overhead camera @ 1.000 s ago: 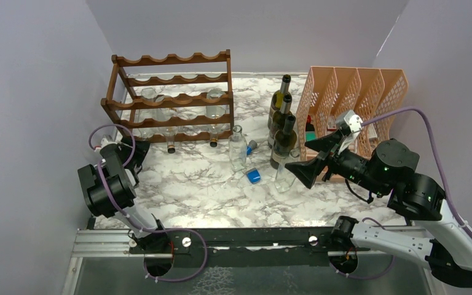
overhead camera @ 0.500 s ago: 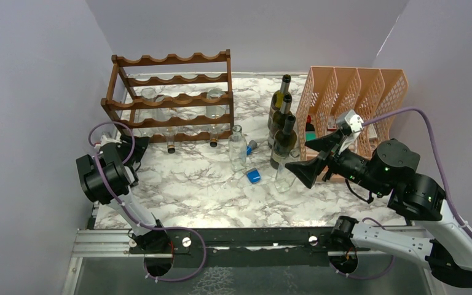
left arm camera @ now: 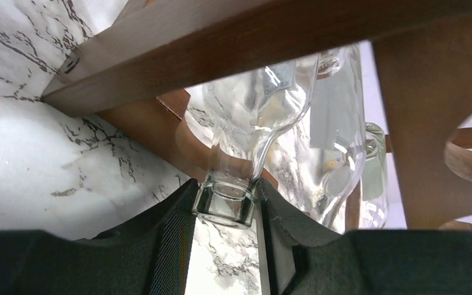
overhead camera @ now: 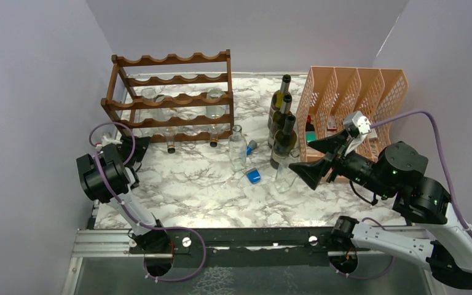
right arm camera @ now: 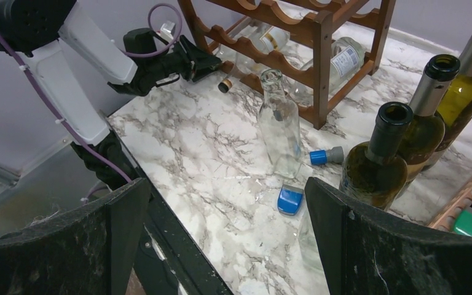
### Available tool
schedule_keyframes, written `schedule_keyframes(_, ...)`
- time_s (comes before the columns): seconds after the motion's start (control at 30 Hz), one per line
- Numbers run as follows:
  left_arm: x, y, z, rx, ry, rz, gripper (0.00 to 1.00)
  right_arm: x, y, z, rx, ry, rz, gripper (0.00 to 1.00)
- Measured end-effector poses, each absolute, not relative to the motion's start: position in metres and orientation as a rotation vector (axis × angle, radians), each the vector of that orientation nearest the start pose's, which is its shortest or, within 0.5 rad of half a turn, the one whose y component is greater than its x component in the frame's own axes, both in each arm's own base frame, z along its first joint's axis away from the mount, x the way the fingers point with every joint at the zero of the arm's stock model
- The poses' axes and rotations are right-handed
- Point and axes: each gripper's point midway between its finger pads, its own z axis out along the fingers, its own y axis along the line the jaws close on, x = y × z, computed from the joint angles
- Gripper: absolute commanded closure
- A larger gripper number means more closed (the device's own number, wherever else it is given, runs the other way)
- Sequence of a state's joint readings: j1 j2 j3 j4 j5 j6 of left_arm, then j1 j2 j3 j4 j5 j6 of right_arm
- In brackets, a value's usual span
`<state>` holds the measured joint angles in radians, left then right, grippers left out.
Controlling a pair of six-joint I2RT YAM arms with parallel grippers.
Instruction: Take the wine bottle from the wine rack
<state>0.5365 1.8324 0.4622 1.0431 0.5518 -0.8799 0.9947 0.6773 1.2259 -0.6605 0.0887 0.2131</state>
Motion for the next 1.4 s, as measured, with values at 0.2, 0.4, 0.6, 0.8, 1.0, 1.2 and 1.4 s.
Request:
schedule_keyframes(0.2,0.38,0.089,0.065,-0.923,1.659,-0.737,0.89,0.133,0.192,0.391,-0.597,1.64,0.83,0.0)
schedule_keyframes(0.4,0.371,0.093,0.092,-0.897,1.64,-0.671,1.0,0.133,0.192,0.391,-0.598,1.641,0.829,0.0)
schedule_keyframes(0.6,0.352,0.088,0.091,-0.932,1.656,-0.635,1.0,0.134,0.194,0.389,-0.603,1.648,0.823,0.0)
schedule_keyframes(0.8,0.336,0.079,0.082,-0.981,1.678,-0.648,1.0,0.137,0.198,0.385,-0.616,1.663,0.812,0.0)
schedule_keyframes(1.0,0.321,0.078,0.097,-1.015,1.656,-0.609,1.0,0.138,0.199,0.384,-0.618,1.664,0.809,0.0)
schedule_keyframes(1.2,0.308,0.087,0.118,-1.096,1.671,-0.514,1.0,0.143,0.206,0.382,-0.65,1.68,0.781,0.0)
schedule_keyframes(1.4,0.293,0.086,0.13,-1.137,1.699,-0.465,1.0,0.149,0.222,0.369,-0.715,1.716,0.76,0.0)
